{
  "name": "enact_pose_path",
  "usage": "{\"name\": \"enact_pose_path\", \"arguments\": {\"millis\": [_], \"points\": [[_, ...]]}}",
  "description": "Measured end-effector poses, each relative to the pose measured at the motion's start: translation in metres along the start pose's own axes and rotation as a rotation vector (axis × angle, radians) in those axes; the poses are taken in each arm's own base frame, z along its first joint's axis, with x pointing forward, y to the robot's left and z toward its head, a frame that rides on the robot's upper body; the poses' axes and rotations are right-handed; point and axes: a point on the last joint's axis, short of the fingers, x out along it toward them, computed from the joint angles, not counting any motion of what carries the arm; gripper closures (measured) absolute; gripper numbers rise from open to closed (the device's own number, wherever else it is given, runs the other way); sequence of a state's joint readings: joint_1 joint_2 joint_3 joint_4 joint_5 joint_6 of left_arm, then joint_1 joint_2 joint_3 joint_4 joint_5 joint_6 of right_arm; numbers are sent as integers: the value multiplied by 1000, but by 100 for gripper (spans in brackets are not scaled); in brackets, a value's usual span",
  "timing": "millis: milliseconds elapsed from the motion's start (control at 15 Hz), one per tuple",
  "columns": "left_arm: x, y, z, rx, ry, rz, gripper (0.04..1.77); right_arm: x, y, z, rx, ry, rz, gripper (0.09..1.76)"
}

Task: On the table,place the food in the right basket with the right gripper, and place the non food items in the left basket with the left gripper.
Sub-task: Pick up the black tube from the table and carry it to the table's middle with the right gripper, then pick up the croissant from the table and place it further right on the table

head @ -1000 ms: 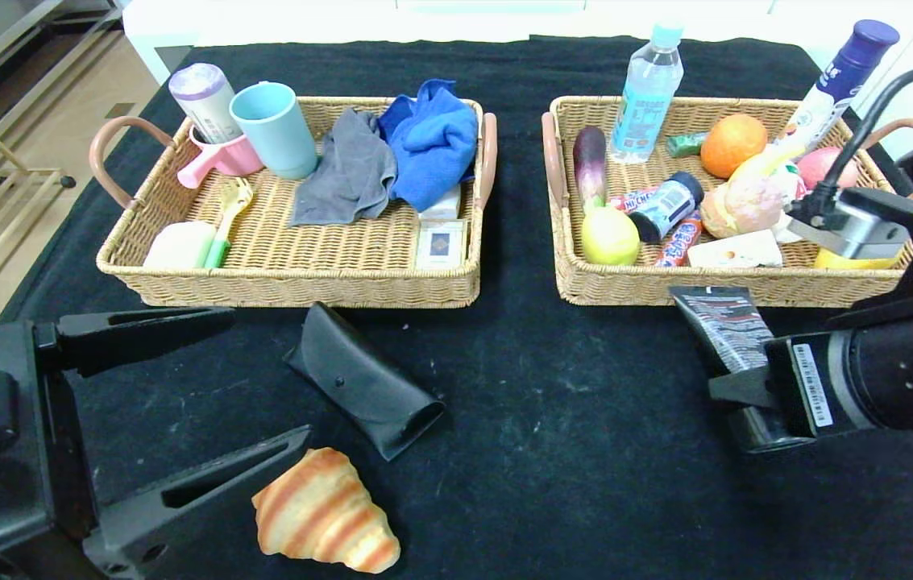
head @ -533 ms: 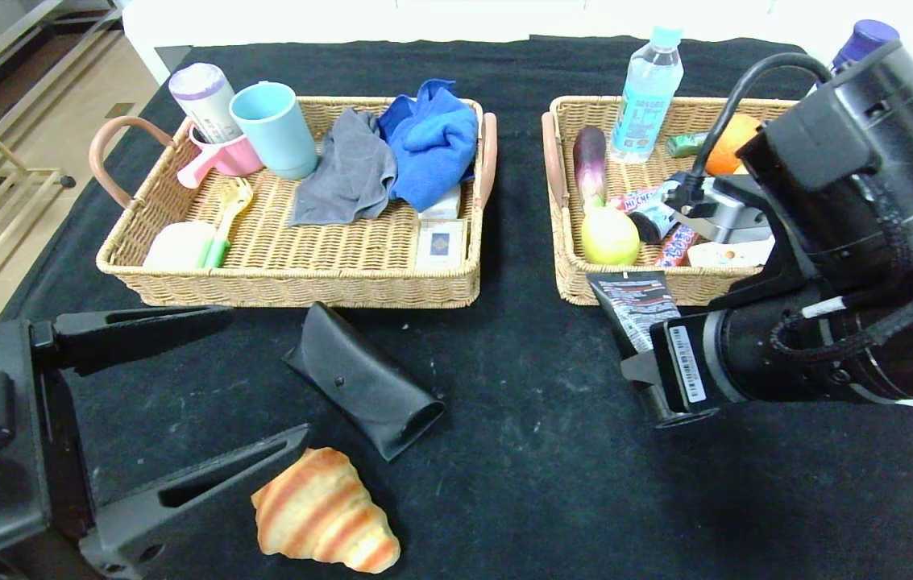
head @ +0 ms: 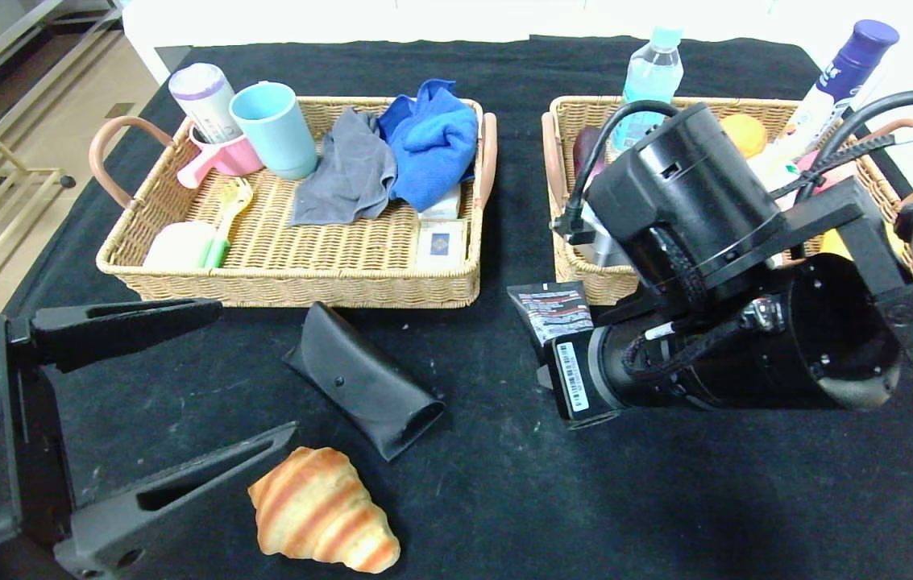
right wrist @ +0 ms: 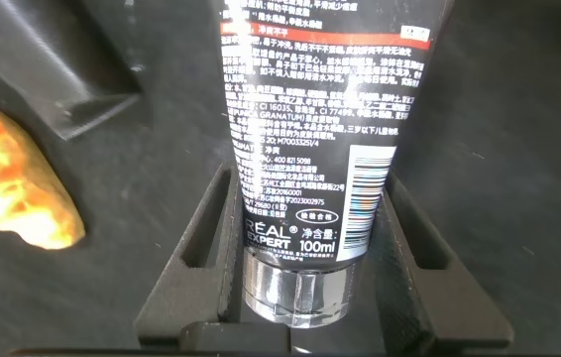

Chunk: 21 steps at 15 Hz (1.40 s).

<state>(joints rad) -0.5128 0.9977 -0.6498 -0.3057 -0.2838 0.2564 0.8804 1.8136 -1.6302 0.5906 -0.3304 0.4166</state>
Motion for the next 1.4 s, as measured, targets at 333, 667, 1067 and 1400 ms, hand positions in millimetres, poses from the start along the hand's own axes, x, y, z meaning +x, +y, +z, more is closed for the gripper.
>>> {"name": "enact_pose_path", "arguments": {"millis": [333, 667, 1067, 1400], "points": [[-3, 0, 2, 5, -16, 5, 9, 22, 14, 5, 11, -38, 23, 106], [-5, -1, 3, 6, -21, 6, 9, 38, 19, -1, 0, -14, -16, 106], [-4, -1, 2, 5, -16, 6, 9, 41, 21, -4, 2, -6, -15, 77], [-4, -1, 2, 5, -14, 6, 9, 36, 19, -3, 5, -11, -13, 47]]}}
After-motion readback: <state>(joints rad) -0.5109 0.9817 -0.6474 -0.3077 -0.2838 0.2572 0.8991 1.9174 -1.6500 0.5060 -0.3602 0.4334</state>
